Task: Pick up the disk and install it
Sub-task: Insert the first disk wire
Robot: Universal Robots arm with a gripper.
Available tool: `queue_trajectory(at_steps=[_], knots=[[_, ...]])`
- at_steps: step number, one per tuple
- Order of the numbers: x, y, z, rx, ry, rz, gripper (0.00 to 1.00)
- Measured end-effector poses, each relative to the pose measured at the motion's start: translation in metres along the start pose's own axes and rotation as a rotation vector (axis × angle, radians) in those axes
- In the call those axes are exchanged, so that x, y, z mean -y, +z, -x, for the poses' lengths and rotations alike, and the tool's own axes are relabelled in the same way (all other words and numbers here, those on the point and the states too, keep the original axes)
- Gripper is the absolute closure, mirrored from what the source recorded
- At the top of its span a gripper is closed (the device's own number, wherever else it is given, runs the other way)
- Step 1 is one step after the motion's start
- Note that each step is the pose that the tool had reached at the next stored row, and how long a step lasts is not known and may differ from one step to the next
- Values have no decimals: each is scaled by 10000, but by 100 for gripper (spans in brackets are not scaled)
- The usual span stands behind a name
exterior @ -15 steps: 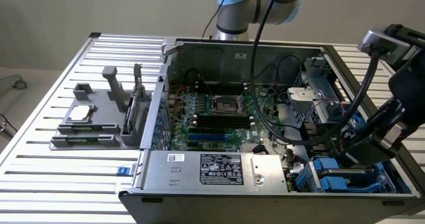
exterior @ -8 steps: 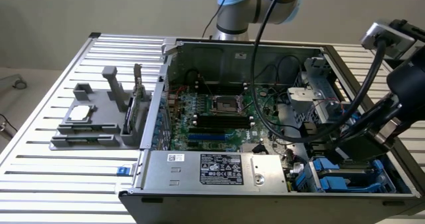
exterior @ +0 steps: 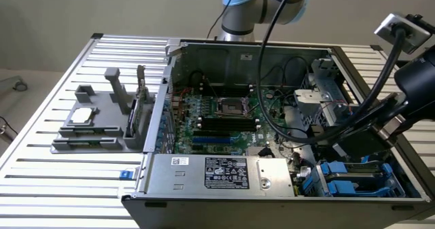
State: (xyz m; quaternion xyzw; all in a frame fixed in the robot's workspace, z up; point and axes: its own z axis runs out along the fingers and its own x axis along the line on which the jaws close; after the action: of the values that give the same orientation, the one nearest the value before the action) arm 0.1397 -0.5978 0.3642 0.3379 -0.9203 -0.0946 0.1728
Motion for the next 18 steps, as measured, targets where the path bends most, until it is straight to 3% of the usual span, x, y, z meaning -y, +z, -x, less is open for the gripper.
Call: queue_trajectory(at_steps=[15,16,18], knots=[[-5,1,1,-1415,422,1832,58],[-5,1,1,-1486,444,1938,58],[-8,3,0,-1483,446,1959,58]])
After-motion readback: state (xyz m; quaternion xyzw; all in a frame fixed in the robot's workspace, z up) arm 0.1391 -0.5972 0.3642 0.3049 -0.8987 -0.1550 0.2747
